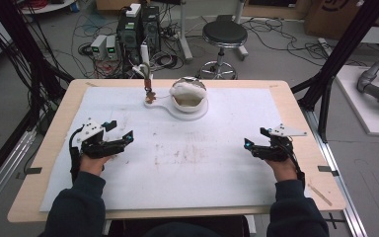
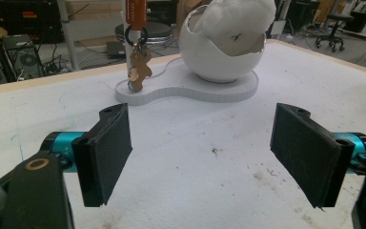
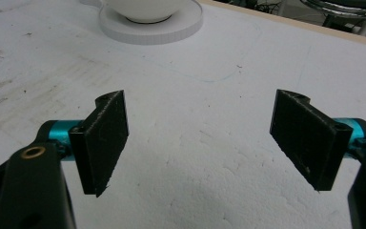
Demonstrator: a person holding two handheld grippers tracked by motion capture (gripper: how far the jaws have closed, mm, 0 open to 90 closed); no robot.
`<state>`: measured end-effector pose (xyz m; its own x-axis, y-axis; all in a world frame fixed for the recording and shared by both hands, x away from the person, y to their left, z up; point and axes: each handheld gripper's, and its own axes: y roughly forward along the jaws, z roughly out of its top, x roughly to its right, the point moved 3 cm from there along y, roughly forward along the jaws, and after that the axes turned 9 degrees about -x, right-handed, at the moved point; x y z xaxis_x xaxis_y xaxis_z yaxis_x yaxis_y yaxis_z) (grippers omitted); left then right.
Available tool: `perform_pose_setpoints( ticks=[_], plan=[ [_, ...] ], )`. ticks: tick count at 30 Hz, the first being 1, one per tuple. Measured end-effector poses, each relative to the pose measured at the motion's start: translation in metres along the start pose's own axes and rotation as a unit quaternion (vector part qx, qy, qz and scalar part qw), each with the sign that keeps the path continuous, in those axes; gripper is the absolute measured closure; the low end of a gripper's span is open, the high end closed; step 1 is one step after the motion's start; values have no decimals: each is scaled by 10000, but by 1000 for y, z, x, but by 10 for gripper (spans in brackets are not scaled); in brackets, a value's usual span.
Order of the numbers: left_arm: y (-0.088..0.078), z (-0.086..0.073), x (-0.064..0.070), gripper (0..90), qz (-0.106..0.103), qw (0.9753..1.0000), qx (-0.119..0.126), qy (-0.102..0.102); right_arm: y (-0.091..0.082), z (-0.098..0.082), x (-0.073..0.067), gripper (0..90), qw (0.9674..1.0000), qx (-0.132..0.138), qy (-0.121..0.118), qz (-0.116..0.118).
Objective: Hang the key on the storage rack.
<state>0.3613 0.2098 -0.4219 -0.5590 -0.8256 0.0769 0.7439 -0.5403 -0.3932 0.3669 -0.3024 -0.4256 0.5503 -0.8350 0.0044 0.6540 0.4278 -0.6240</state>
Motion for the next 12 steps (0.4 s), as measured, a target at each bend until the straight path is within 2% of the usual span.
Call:
perform_pose_setpoints(
  ticks=[12],
  plan=[
    [2,-1,-1,216,24,10000,-41,-22,0,-1,1,210,10000,-1,6,8]
  ],
)
